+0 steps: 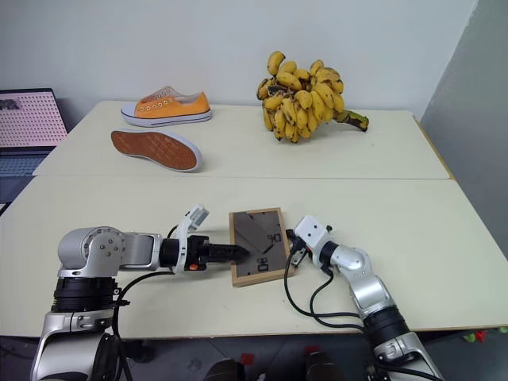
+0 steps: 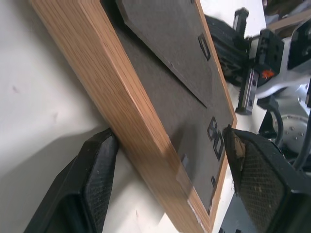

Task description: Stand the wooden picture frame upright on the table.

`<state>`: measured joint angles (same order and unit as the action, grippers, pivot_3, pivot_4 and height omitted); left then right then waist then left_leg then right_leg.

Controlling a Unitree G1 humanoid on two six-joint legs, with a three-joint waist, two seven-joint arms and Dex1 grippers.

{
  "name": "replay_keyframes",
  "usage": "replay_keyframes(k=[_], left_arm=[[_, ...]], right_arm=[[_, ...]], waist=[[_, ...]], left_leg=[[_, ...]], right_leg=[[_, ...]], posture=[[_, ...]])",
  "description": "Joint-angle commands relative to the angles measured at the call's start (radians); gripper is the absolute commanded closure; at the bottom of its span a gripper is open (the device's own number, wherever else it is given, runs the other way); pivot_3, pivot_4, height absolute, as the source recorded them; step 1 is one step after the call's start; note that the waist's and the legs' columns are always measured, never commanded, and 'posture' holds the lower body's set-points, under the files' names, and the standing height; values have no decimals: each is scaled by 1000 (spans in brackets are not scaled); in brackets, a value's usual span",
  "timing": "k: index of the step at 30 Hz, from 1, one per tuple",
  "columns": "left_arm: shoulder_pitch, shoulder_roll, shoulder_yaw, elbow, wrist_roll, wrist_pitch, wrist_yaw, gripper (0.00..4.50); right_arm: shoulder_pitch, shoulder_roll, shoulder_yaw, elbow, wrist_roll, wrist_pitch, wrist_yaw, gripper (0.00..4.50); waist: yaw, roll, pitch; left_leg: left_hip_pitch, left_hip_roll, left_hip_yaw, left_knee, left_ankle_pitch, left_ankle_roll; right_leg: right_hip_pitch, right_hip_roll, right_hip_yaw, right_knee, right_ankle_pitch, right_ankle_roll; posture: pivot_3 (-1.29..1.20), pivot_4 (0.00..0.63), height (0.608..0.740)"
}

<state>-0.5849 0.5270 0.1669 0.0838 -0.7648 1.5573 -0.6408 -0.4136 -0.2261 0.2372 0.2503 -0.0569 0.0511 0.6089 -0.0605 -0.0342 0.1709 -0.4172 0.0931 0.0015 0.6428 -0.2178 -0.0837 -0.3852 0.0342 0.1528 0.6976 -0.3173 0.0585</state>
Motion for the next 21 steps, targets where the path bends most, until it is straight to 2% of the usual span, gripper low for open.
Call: replay_keyframes(k=[1,7,13,16,21], left_arm=[[-18,-23,49,-2,-2,19,31,918],[72,38,81,-93,-125,57,71,918],[164,52,121,-132,-350,57,244,918],[194,56,159,-121,-467,57,364,918],[226,-15,225,-114,-609,57,619,918]], right_arm=[[-16,-9,0,-5,-9,-3,-6,4500],[8,-120,-31,-7,-11,-26,32,4500],[34,-190,-51,-19,7,-40,47,4500],[57,-215,-47,-38,4,-49,64,4500],[89,-231,-49,-66,16,-41,73,4500]], waist=[[0,0,0],[-1,0,0],[1,0,0],[2,0,0],[4,0,0]], left_leg=[[0,0,0,0,0,0],[0,0,0,0,0,0],[0,0,0,0,0,0],[0,0,0,0,0,0],[0,0,-1,0,0,0]], right_leg=[[0,0,0,0,0,0],[0,0,1,0,0,0],[0,-1,0,-1,0,0],[0,-1,0,-1,0,0],[1,-1,0,-1,-1,1]], posture=[[0,150,740],[0,150,740],[0,150,740],[0,150,740],[0,150,740]])
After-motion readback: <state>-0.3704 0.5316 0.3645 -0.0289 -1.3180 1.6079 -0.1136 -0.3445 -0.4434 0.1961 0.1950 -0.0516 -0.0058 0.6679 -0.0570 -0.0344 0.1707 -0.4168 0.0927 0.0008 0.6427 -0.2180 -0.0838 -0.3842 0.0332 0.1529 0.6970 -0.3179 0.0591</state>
